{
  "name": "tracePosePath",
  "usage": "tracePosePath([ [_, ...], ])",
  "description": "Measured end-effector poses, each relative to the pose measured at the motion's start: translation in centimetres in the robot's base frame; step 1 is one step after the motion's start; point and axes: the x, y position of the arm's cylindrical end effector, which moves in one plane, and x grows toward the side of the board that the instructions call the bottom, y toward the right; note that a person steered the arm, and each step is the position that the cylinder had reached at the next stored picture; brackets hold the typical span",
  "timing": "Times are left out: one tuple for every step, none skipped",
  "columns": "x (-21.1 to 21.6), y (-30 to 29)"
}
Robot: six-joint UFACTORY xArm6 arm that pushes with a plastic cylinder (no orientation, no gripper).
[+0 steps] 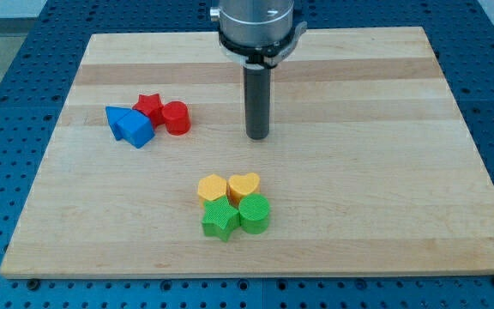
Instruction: Move the red circle into the blue cube and red star
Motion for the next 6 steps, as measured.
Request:
tracePosePath([
  [-2.2,-2.5],
  [-2.3,-5.1],
  [-2.3,-7.7],
  [-2.3,-10.2],
  [-2.3,-12.1],
  [-2.3,-13.4],
])
